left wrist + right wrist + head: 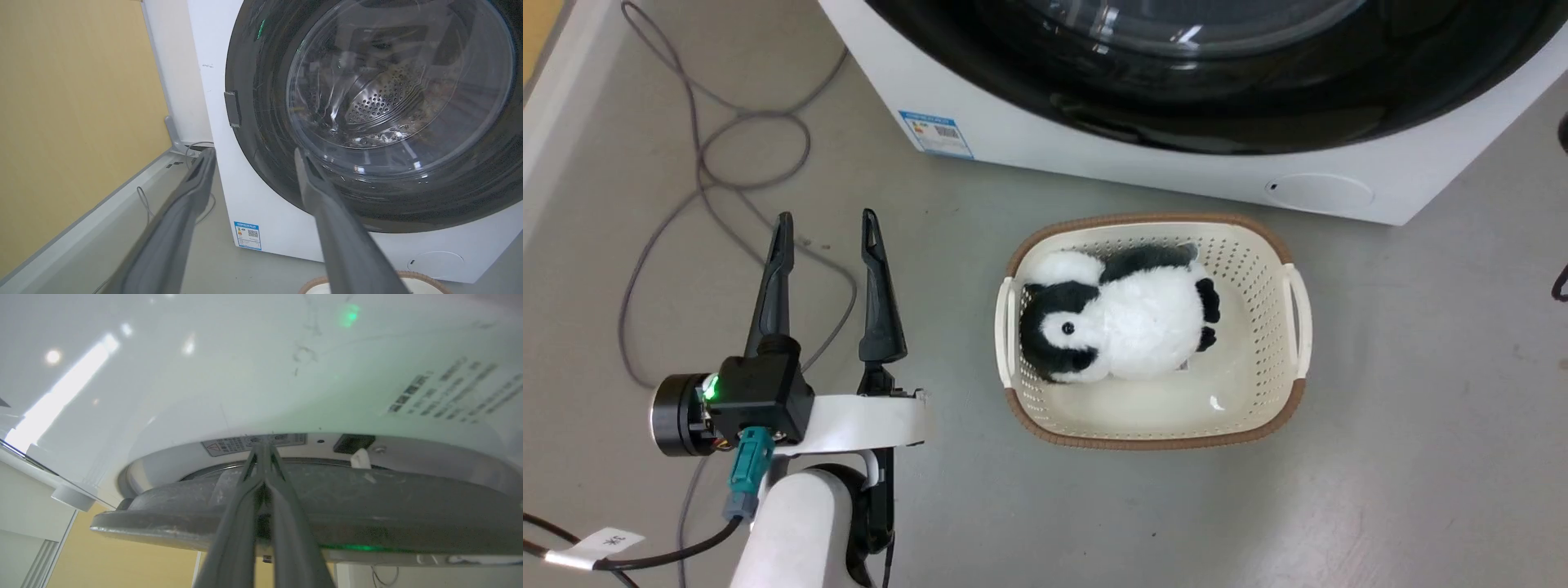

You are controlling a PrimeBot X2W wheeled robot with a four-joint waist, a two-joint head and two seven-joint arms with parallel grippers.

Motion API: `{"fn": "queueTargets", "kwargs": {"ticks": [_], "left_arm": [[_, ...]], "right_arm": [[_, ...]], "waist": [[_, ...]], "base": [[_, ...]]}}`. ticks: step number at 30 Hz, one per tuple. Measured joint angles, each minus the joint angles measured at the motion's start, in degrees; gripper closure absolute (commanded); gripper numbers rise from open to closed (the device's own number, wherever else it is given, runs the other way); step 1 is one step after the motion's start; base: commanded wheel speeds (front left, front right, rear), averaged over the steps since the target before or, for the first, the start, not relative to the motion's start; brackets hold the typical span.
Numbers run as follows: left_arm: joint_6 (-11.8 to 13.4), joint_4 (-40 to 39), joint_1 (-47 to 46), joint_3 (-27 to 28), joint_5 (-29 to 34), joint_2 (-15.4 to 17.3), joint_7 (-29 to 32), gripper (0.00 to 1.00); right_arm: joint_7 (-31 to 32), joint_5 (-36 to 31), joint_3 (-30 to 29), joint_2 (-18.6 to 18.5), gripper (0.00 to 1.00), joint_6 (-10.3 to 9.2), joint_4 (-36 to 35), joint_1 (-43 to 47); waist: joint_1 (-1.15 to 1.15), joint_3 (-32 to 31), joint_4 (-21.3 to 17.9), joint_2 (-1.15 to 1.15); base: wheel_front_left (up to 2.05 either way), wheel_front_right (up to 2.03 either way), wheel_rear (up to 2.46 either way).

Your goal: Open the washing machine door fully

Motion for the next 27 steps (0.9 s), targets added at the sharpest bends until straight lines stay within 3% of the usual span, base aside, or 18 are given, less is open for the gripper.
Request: {"fn": "queueTargets", "kwargs": {"ticks": [14,27], "left_arm": [[-1.21,1.74,1.33,1.37,0.27,0.00,-0.01,0.00],[-2.97,3.45,6.54,3.12,2.11,-0.01,-0.01,0.00]], "right_arm": [[8.37,-2.38,5.99,2.22,1.00,0.01,-3.91,6.77],[15.96,-2.70,10.87,3.72,1.00,0.01,-14.02,21.12]], "waist": [[0.00,-5.42,-2.22,0.00],[-0.02,-13.30,-4.22,0.00]], "base": [[0.00,0.00,0.00],[0.00,0.00,0.00]]}}
